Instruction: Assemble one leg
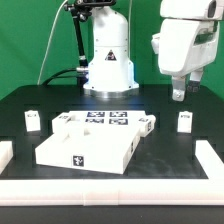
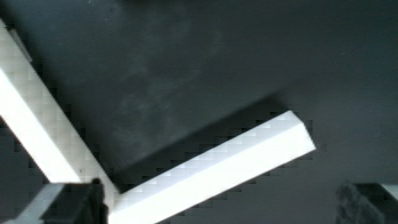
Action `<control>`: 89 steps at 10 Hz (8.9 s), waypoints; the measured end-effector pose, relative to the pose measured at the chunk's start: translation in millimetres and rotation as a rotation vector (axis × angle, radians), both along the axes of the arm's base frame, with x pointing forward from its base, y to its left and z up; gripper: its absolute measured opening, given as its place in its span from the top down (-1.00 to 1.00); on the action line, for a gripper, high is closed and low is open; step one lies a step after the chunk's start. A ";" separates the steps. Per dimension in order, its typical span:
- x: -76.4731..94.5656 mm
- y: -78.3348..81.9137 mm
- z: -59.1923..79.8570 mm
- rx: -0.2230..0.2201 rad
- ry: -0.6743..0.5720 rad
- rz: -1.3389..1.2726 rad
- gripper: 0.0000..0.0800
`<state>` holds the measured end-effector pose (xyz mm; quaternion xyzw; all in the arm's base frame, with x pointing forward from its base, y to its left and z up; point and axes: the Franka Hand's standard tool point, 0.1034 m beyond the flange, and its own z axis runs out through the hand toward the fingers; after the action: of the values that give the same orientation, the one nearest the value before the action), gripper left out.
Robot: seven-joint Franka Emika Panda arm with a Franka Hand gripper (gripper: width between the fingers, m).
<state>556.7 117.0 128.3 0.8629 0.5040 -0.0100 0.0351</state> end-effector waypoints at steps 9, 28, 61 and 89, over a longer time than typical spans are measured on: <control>-0.2 -0.5 -0.7 0.000 0.002 0.000 -0.63; -115.6 -126.9 -83.5 0.046 0.008 0.252 -0.63; -118.5 -115.0 -120.1 0.078 0.042 0.395 0.85; -77.2 -20.9 -107.0 0.108 0.015 0.393 -0.62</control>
Offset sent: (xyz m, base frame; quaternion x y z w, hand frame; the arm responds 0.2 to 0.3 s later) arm 0.0000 0.0000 0.0000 0.0000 0.0000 0.0000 1.0000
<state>479.5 96.2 21.3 0.7484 0.6628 0.0175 -0.0137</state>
